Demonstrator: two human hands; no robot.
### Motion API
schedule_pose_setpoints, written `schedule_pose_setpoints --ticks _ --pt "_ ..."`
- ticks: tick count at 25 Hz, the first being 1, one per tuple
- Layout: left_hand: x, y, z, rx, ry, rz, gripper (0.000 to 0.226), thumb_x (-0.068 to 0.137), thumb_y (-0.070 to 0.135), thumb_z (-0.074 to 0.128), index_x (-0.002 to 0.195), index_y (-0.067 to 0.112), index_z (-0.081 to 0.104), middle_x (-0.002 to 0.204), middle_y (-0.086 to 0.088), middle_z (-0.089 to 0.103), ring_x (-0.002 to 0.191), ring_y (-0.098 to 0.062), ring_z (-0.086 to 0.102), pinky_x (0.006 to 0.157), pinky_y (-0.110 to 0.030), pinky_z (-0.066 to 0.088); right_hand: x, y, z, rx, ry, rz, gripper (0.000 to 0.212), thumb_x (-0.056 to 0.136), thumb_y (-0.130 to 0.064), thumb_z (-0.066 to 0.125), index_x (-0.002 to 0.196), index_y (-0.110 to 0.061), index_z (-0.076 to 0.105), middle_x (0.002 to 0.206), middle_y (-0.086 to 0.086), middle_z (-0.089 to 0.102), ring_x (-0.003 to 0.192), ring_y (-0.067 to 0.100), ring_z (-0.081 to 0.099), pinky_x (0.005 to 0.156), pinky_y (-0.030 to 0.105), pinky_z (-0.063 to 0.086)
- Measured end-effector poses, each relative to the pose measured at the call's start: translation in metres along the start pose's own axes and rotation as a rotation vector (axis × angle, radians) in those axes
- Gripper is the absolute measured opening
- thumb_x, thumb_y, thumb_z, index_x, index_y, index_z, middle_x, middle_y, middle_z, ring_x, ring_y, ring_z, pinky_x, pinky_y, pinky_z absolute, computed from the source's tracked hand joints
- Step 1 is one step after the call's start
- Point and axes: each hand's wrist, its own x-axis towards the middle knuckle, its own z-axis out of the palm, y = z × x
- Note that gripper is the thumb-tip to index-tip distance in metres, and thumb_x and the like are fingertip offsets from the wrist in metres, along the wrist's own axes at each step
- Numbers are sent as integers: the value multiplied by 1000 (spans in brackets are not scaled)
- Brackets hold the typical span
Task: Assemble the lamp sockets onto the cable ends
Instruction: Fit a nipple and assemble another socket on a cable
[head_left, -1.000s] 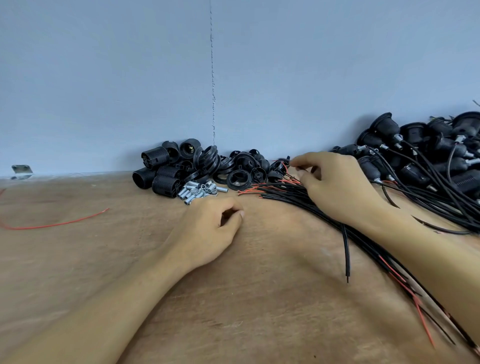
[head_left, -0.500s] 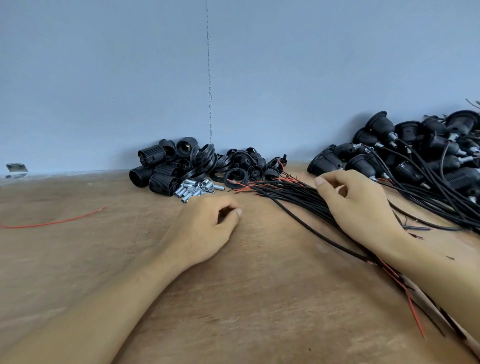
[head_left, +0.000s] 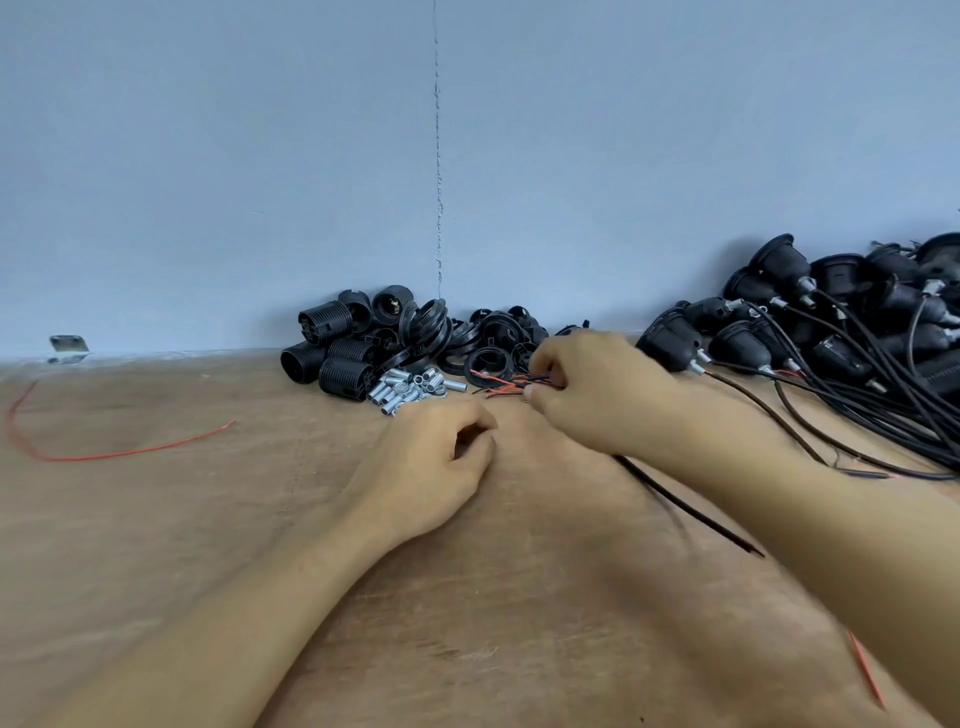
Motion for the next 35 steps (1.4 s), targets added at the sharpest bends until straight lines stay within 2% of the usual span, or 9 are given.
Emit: schedule_pose_setpoints --ticks 3,7,12,16,19,22,26,30,35 --pt "-1 -2 -1 27 15 -17 12 92 25 66 81 28 70 69 19 61 78 3 57 64 -11 39 8 -12 33 -229 0 -2 23 93 -24 53 114 -17 54 115 7 54 107 31 56 72 33 36" --pt "-2 -3 -2 8 17 -55 18 93 28 65 76 36 64 71 16 62 80 -1 56 64 -14 38 -3 3 52 -205 85 -26 26 97 -29 48 120 -20 56 121 3 51 117 26 53 78 36 46" --pt "1 -6 -3 -11 21 -119 14 92 26 64 79 30 69 67 18 62 70 0 58 57 -11 39 -14 29 43 -138 110 8 13 96 -27 49 103 -26 60 109 -4 60 102 23 57 68 32 42" --pt "6 -13 -10 123 85 -151 13 88 16 65 94 27 70 80 17 54 74 -4 54 72 -31 51 2 18 32 -254 4 118 18 81 -15 50 95 -20 60 102 4 59 88 29 54 61 31 34" --pt "9 -25 -20 178 227 -259 21 85 13 67 98 26 57 82 13 46 83 -19 56 68 -35 46 18 -12 40 -142 21 51 23 81 -17 51 101 -20 61 106 4 58 96 30 56 69 33 38" --pt "8 -31 -25 160 253 -348 28 82 15 69 98 26 50 87 9 48 87 -24 57 71 -39 48 24 -43 63 104 45 -35 20 91 -26 53 108 -24 63 111 0 59 103 27 59 82 38 50" --pt "9 -32 -20 244 180 -279 23 88 21 67 109 29 67 95 10 46 91 -23 59 69 -36 48 28 -49 85 168 116 -47 25 92 -27 53 115 -26 62 112 -1 58 103 27 61 82 39 51" --pt "13 -35 -14 345 133 -177 21 93 25 63 110 29 74 93 6 46 82 -16 48 65 -32 42 33 -36 91 89 115 -55 30 95 -30 50 123 -26 60 109 2 51 97 32 60 71 36 42" --pt "17 -37 -14 377 78 -81 20 98 30 62 112 30 76 95 5 42 87 -13 42 64 -30 36 35 -34 89 98 95 -48 24 96 -29 50 111 -27 68 103 1 49 94 31 60 72 36 45"
